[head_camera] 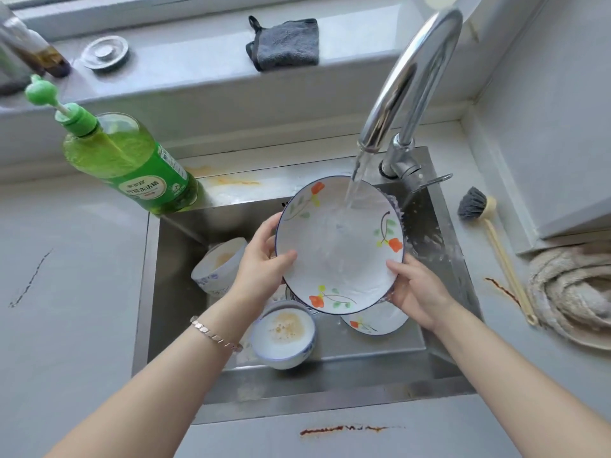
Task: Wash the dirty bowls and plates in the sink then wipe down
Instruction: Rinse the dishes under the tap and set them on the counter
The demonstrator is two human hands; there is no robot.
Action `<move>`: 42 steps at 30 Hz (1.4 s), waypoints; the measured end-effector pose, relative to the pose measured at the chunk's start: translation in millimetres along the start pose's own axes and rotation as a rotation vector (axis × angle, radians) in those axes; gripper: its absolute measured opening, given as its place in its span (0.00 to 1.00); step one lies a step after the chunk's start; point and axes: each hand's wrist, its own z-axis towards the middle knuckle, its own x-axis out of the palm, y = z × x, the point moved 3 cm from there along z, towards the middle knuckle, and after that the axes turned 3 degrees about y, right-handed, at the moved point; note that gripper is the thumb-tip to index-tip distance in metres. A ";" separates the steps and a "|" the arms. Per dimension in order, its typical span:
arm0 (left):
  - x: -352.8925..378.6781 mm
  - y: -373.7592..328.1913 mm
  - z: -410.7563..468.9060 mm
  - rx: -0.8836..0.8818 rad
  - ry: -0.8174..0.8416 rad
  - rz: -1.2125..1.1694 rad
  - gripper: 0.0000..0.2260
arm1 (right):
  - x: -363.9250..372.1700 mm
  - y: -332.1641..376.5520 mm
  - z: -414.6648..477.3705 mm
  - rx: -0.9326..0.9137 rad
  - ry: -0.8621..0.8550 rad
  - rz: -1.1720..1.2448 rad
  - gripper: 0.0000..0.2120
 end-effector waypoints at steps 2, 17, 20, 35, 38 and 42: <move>-3.7 8.0 3.1 -0.054 -0.011 -0.044 0.24 | -0.6 6.8 -3.2 -0.052 0.051 -0.010 0.17; -26.5 47.3 -9.0 -0.442 -0.017 0.184 0.10 | 28.0 60.7 -29.1 -0.323 -0.075 -0.819 0.19; -37.4 55.1 -19.8 -0.464 -0.052 0.206 0.10 | 18.2 59.4 -32.0 -0.263 -0.135 -1.059 0.17; -30.4 104.4 -29.1 -0.528 -0.037 0.323 0.08 | -100.7 -55.0 21.5 0.035 -0.564 -0.544 0.22; -33.0 111.8 -26.2 -0.533 -0.052 0.324 0.08 | -99.1 -74.2 44.8 0.012 -0.563 -0.465 0.23; -36.3 119.3 -23.5 -0.533 -0.074 0.329 0.08 | -112.4 -89.6 58.9 0.017 -0.621 -0.385 0.23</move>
